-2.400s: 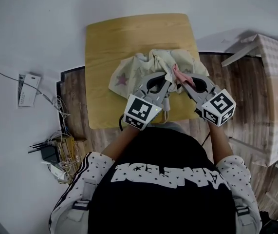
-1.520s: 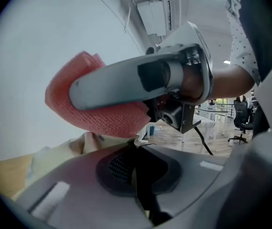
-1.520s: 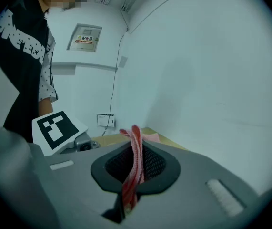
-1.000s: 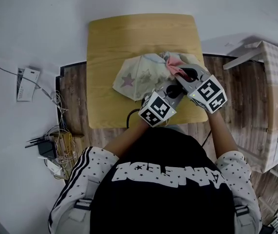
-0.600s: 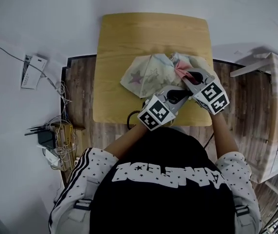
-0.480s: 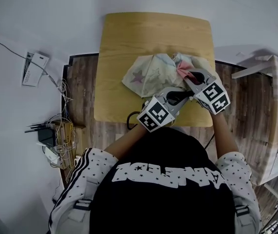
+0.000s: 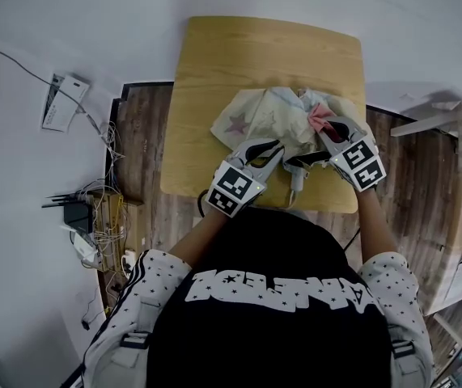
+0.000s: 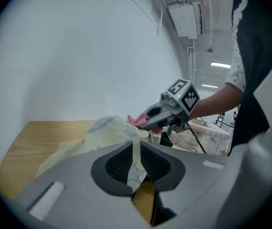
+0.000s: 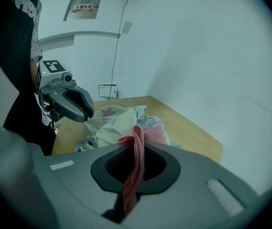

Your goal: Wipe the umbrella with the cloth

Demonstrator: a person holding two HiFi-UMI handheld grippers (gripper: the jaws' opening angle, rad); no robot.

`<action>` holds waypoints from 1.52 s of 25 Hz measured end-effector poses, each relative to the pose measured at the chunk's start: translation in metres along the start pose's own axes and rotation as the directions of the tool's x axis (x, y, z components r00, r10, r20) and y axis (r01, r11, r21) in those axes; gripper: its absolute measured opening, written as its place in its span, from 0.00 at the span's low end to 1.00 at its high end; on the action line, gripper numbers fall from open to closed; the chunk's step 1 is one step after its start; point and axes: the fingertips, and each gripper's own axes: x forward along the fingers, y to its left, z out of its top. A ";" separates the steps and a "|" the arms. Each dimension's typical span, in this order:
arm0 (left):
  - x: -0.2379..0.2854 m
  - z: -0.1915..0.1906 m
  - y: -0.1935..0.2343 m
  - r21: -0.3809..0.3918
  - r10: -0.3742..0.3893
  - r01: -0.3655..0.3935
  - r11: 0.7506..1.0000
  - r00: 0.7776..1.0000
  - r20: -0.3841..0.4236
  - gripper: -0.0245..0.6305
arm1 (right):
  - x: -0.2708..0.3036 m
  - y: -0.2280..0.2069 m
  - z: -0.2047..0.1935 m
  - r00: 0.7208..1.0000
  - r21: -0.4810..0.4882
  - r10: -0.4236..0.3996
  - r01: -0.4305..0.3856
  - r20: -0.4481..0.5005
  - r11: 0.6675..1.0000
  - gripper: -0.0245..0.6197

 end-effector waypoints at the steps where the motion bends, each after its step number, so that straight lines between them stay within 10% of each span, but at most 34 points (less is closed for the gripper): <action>1: -0.001 0.000 0.004 -0.002 0.011 -0.011 1.000 1.000 0.002 0.11 | 0.000 0.000 -0.002 1.000 0.004 -0.003 0.003 -0.005 1.000 0.07; 25: 0.030 0.023 -0.041 0.016 -0.120 0.120 0.993 0.991 0.055 0.08 | -0.058 0.002 0.101 0.936 0.091 -0.039 0.008 0.349 0.996 0.07; 38: 0.035 0.017 -0.044 0.003 -0.137 0.137 0.991 0.990 0.031 0.04 | -0.013 0.010 0.090 0.989 -0.170 0.039 -0.014 0.143 0.985 0.07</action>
